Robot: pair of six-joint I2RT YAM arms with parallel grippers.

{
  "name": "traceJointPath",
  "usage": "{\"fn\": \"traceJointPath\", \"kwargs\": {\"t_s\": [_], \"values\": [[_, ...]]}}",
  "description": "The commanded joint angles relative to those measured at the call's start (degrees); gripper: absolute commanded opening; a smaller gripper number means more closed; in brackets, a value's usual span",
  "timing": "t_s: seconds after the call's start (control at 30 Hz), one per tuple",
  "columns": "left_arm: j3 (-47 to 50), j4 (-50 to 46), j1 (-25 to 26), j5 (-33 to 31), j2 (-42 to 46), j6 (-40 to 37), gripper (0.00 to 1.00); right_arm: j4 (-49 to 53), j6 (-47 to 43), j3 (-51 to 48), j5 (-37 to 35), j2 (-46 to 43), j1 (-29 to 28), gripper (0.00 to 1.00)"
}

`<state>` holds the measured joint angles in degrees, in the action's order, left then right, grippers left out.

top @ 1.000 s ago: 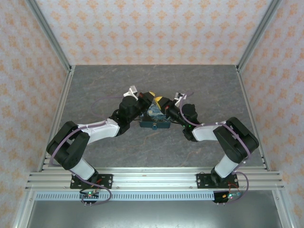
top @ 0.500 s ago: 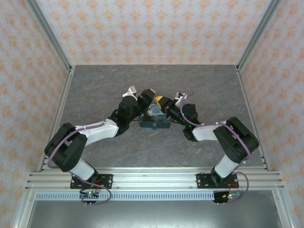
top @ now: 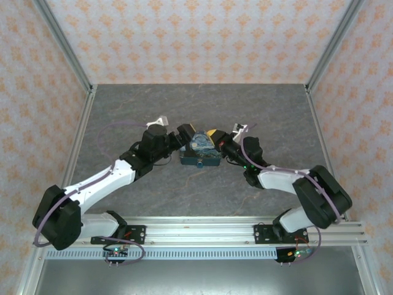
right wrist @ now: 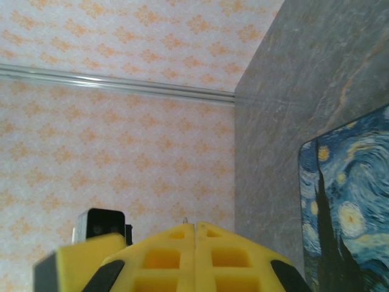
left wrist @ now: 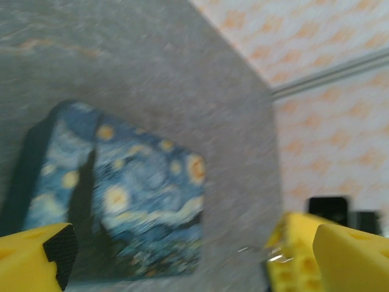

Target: Unlock a padlock with a key

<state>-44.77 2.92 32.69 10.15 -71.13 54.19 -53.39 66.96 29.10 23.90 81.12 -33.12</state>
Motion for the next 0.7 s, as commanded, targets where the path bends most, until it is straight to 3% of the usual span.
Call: {"fn": "traceJointPath", "kwargs": {"t_s": [0.0,0.1,0.27,0.67], "values": [[3.5,-12.2,1.4,0.6,3.1,-11.2,1.0,10.8,-5.4,-0.5,-2.9,-5.0,0.7,0.0],[6.7,-12.8,4.0,-1.7,5.0,-13.4,0.99,15.9,-6.9,-0.1,-3.3,-6.8,1.7,0.0],[10.5,-8.0,8.5,-3.7,4.0,-15.2,0.92,15.7,-6.2,0.6,-0.4,-5.0,3.2,0.0],[8.5,0.9,14.3,-7.5,-10.3,-19.5,0.91,10.1,-4.3,0.9,1.9,3.4,3.5,0.0]]}}
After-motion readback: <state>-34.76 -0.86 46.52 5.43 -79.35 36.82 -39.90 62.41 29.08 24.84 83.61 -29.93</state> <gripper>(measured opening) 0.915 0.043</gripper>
